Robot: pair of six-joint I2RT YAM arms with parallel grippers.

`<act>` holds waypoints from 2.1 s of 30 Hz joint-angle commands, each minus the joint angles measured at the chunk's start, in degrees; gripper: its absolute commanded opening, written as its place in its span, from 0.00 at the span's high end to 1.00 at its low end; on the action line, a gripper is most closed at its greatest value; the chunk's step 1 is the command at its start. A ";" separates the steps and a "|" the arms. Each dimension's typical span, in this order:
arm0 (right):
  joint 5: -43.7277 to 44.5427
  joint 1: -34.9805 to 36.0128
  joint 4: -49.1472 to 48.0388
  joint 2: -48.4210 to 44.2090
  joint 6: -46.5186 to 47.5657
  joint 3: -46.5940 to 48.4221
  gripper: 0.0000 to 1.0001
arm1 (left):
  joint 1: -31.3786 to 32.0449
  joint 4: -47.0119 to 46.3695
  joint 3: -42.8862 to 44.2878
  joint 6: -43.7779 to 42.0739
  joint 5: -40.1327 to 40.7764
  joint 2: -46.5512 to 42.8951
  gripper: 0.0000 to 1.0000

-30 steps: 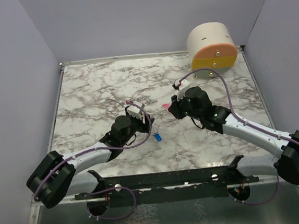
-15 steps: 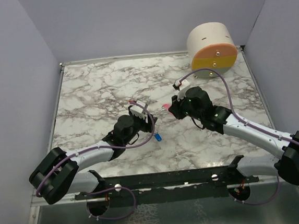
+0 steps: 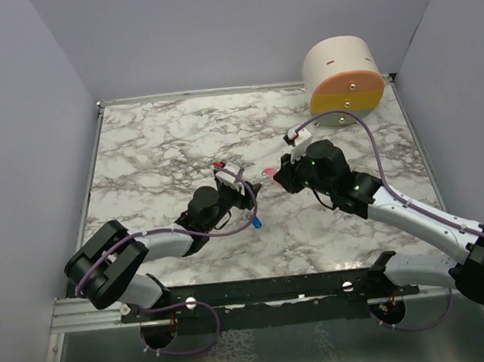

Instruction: Put the keys on the keyring

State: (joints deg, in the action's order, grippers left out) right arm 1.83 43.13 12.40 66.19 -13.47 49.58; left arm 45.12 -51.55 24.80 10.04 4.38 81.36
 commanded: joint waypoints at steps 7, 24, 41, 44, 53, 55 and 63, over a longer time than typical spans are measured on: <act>-2.55 0.37 0.20 -1.89 -0.74 0.44 0.87 | 0.30 -13.08 0.39 -1.50 -3.86 4.76 0.35; -2.96 0.37 0.90 -2.65 -0.40 0.33 0.87 | 0.27 -20.56 3.24 -2.52 -4.56 11.48 0.38; -1.69 0.37 0.70 -2.92 -0.85 0.61 0.87 | 0.31 -21.98 2.79 -2.74 -5.91 12.53 1.00; -1.29 0.37 1.14 -2.16 -1.08 2.01 0.87 | 0.29 -20.86 2.58 -2.62 -7.38 11.63 1.00; -0.60 0.37 1.33 1.58 -1.98 6.54 0.86 | 0.27 -18.37 0.51 -0.99 -11.00 9.03 1.00; -0.44 0.37 0.87 2.37 -2.05 7.31 0.86 | 0.30 -17.92 -0.21 -0.54 -11.61 8.46 1.00; 0.76 0.37 0.39 10.25 -1.19 14.15 0.81 | 0.29 -16.93 -1.51 2.38 -15.47 7.97 1.00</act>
State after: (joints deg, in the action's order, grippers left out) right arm 0.60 43.13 13.74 73.01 -14.83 59.05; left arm 45.12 -69.17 24.32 10.11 -6.96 90.65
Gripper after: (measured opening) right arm 0.163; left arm 0.013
